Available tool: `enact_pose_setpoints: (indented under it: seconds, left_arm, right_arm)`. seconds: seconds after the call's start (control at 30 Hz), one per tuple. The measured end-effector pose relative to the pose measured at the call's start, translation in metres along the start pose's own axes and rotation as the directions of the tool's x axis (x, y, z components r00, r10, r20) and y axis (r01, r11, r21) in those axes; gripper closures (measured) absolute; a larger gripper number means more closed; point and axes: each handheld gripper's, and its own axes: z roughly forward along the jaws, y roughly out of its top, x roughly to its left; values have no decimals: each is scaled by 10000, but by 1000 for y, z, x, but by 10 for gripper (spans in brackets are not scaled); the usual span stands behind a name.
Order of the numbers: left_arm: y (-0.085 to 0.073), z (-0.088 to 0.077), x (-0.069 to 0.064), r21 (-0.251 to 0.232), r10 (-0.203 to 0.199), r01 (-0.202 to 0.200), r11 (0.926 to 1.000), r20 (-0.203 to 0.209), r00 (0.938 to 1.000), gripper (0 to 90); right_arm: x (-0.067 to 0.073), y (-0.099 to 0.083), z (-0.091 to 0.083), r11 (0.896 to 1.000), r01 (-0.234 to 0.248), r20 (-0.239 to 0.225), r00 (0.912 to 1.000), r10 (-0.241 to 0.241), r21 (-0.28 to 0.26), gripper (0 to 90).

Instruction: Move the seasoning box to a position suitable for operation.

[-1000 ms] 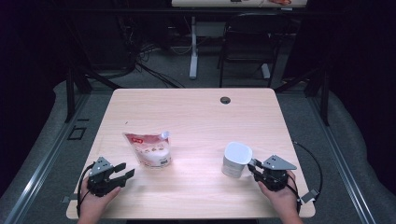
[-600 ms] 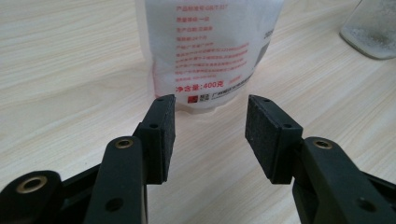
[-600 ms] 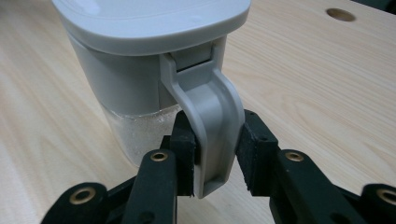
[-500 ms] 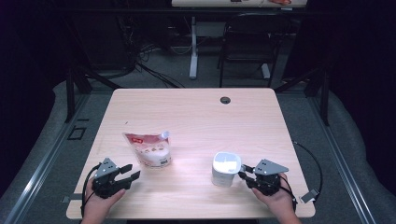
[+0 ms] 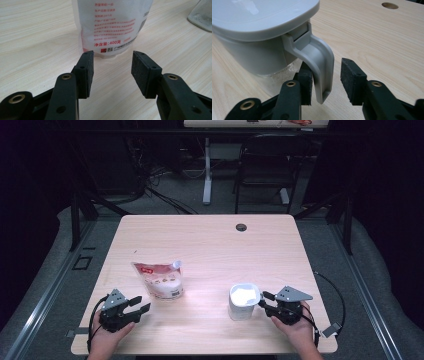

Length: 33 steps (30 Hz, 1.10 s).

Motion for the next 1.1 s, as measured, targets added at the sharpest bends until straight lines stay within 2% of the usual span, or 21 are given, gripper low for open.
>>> enact_pose_setpoints:
  seconds: [0.07,0.13,0.23,0.27,0.5,0.63,0.7,0.73,0.77,0.8,0.83,0.93,1.0,1.1]
  left_arm:
    - [1,-1,0,-231,-253,257,9994,180,9995,527]
    - [2,-2,-1,-204,-266,271,9994,235,9994,527]
    - [2,-2,-4,-239,-185,189,9995,194,9996,527]
    - [2,-2,-5,-218,-26,29,9998,176,9998,527]
    - [3,-3,-5,-247,-3,6,9997,146,9999,530]
    - [3,-3,-6,-272,-33,36,9996,107,9999,524]
    - [3,-3,-6,-229,-73,77,9997,158,9998,523]
    - [3,-3,-6,-227,-113,118,9997,210,9997,524]
    - [3,-2,-6,-250,-154,161,9996,257,9996,524]
    - [3,-3,-6,-241,-209,216,9995,301,9993,524]
    - [4,-3,-6,-253,-229,237,9994,307,9993,524]
    - [4,-3,-6,-257,-224,231,9994,292,9993,526]
    - [4,-3,-5,-254,-233,240,9994,258,9994,527]
    - [4,-2,-5,-156,-247,251,9996,253,9994,530]
  right_arm:
    - [-3,0,1,9997,-223,63,9997,223,-24,601]
    - [-4,0,1,9995,-306,48,9995,306,-42,597]
    - [-4,0,-2,9998,-221,101,9997,221,-1,597]
    - [-3,0,-9,9995,-257,-18,9997,257,-186,592]
    - [-2,-1,-29,9975,-464,-197,9988,454,-537,599]
    - [-4,3,-36,9919,-766,127,9968,783,-1015,639]
    - [-6,4,-38,9886,-982,146,9948,1005,-1143,677]
    - [-6,4,-38,9888,-921,329,9948,966,-1177,718]
    - [-6,5,-39,9881,-975,568,9929,1049,-1192,752]
    - [-7,6,-39,9885,-994,617,9924,1069,-1136,786]
    - [-7,7,-39,9868,-1136,553,9912,1206,-1159,809]
    - [-6,11,-39,9872,-1405,590,9877,1451,-750,857]
    - [-4,17,-39,9897,-1312,709,9883,1351,-570,877]
    - [-2,34,-42,9939,-943,936,9906,994,-580,900]
